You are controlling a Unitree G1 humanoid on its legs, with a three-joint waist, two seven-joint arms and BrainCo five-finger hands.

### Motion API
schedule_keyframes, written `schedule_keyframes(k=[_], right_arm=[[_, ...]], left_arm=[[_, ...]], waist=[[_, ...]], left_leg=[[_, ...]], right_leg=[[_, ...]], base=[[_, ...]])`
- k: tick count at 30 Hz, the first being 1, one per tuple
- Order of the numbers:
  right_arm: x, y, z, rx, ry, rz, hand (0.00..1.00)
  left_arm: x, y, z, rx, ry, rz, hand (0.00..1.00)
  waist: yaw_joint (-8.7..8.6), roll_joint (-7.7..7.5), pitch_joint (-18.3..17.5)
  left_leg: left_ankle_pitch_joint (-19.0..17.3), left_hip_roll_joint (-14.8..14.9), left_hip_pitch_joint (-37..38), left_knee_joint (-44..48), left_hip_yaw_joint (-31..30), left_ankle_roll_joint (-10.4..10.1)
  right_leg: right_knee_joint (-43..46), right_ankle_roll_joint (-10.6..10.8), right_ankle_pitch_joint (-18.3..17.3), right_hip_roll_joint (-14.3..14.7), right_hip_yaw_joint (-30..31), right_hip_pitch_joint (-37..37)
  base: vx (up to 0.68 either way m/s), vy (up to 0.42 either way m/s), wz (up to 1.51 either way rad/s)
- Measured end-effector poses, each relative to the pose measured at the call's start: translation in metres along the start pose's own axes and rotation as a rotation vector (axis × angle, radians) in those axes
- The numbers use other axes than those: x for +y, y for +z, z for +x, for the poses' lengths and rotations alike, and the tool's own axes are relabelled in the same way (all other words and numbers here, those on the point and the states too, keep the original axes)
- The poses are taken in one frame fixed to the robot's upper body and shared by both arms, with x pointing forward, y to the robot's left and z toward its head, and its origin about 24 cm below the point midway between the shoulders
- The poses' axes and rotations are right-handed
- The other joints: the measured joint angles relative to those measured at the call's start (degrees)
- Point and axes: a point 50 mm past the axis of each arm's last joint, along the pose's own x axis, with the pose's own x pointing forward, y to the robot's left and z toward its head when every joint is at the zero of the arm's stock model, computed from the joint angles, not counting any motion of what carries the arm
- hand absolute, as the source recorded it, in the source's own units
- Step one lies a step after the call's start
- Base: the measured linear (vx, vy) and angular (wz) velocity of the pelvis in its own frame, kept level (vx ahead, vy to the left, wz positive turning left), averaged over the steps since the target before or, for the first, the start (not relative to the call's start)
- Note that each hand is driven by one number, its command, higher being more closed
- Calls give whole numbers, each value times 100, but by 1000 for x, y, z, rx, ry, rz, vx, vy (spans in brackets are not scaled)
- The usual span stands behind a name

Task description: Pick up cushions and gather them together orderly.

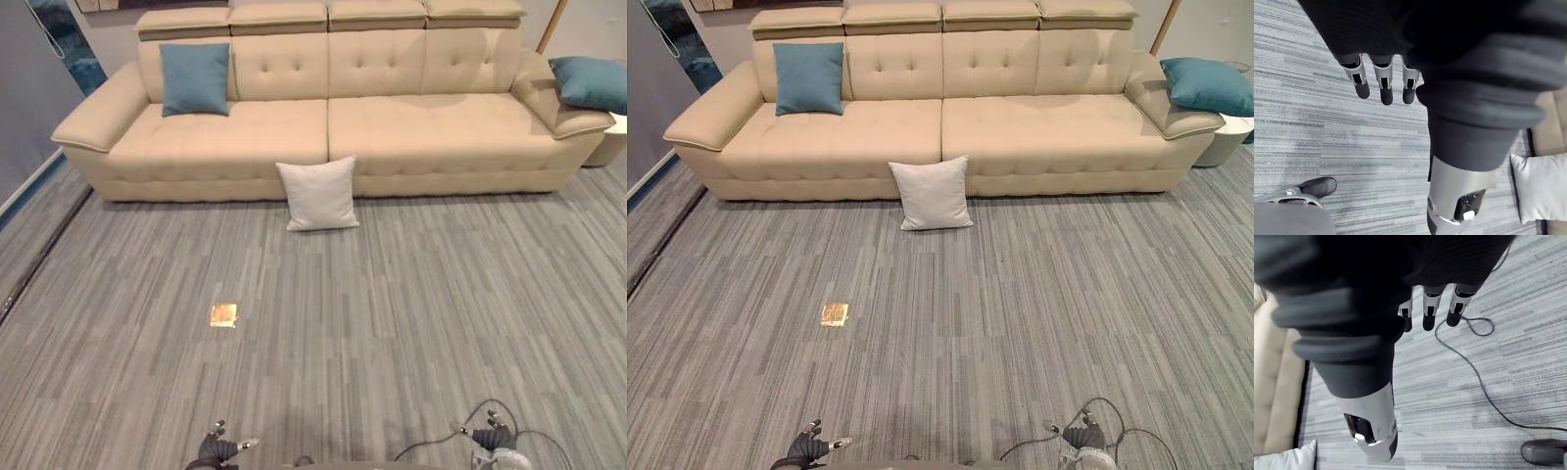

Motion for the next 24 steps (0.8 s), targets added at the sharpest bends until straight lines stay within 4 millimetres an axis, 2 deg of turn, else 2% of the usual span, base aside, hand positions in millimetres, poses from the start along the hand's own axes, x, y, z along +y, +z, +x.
schedule_keyframes(k=[2, 5, 16, 20, 21, 23, 24], right_arm=[[-9, 9, 3, -47, -15, -37, 0], [-10, 11, 4, -54, -10, -46, 0], [9, 14, 2, -79, 83, -168, 0], [12, 19, 4, -91, 86, -164, 0], [13, 20, 4, -94, 84, -161, 0], [15, 25, 6, -106, 84, -155, 0], [16, 29, 7, -115, 83, -151, 0]], left_arm=[[7, 7, 2, -33, 14, 12, 0], [10, 12, 2, -59, 14, 16, 0], [5, 17, 2, -85, -20, 50, 0], [4, 22, 2, -108, -20, 46, 0], [4, 24, 2, -120, -18, 43, 0], [3, 28, 1, -141, -17, 38, 0], [3, 31, 0, -156, -17, 28, 0]], waist=[[-4, 17, 3], [-18, 42, 17], [-22, 133, 87], [-13, 150, 133], [1, 140, 150], [1, 148, 223], [-8, 162, 266]], left_leg=[[-1, 1, 6, 0, 91, -1], [-5, 0, 7, 0, 96, -7], [-18, -3, -157, 27, 93, -4], [-163, 12, -428, 206, 121, 155], [-268, 24, -547, 367, 157, 198], [-471, 42, -710, 658, 243, 252], [-630, 25, -796, 851, 248, 296]], right_leg=[[-23, 0, 0, -1, 2, 7], [-29, 1, 0, -4, 0, 11], [-30, 43, -26, -14, -24, -132], [14, 45, -28, -13, -19, -353], [77, 90, -57, -24, 9, -448], [371, 313, -225, -64, 33, -625], [764, 510, -430, -133, 18, -807]], base=[[61, -21, -9], [64, -21, -2], [8, -4, 0], [3, 2, -2], [39, 19, -14], [54, 33, -17], [60, 66, -15]])
